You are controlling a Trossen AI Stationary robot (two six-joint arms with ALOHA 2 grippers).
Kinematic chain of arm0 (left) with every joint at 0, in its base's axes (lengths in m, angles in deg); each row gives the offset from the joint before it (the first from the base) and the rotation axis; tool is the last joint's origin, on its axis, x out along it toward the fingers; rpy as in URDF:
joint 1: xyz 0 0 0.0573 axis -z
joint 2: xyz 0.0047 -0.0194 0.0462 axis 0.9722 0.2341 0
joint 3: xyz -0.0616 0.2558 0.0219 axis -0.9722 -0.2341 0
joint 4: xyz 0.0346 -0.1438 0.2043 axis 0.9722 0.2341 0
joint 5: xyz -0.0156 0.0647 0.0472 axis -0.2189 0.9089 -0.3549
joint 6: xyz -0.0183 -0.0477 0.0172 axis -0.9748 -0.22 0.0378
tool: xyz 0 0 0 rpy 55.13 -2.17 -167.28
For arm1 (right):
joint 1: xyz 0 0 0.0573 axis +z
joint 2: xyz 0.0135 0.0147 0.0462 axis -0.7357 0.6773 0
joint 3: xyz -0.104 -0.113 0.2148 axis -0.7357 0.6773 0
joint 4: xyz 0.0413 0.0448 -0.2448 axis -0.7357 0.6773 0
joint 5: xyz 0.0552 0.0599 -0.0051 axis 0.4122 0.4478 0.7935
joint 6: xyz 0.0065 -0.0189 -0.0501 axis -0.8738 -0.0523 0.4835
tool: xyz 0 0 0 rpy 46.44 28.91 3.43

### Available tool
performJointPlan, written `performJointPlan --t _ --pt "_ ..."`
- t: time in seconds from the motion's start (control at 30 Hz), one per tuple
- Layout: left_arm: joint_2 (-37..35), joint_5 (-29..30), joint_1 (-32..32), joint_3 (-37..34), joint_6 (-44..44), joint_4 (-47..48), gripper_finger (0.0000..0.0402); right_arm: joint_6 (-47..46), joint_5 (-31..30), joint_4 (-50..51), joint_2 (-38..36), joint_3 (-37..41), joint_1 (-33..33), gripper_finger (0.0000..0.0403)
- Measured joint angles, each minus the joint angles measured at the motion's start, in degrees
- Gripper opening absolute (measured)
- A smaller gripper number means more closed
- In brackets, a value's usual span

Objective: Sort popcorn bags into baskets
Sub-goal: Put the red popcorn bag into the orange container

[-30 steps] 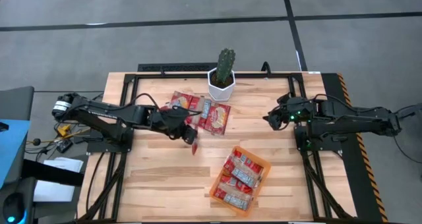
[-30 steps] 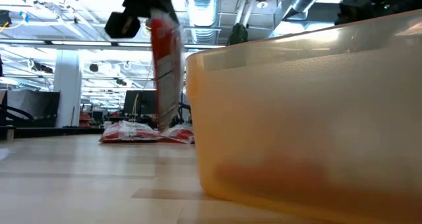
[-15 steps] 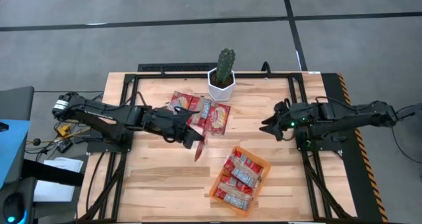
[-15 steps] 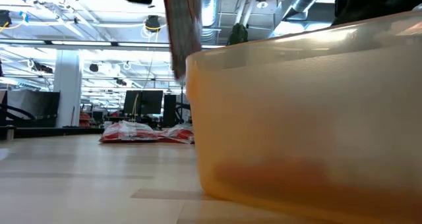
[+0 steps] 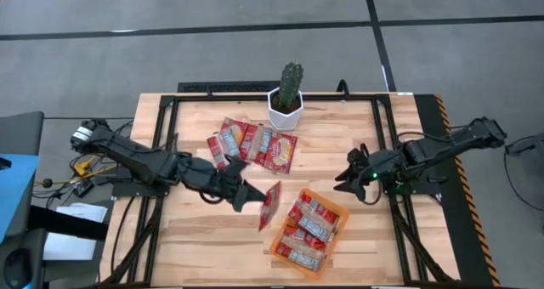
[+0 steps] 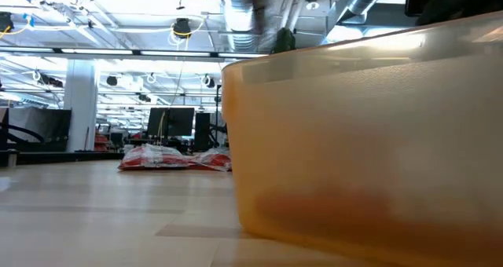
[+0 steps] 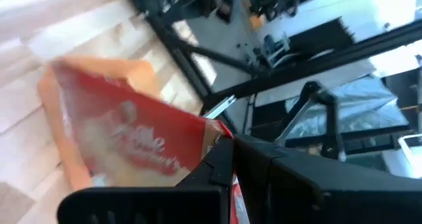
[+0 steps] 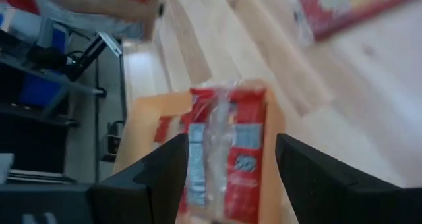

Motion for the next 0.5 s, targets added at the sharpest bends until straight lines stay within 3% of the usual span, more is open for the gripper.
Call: performJointPlan --t 0.3,0.5 --pt "11.70 -11.77 0.10 0.07 0.03 -17.50 0.0000 -12.53 -1.62 -0.16 0.70 0.00 8.76 0.0254" --pt "21.71 -18.88 0.00 6.47 2.00 -21.16 0.0000 -16.59 -6.47 -0.15 0.72 0.00 13.05 0.0254"
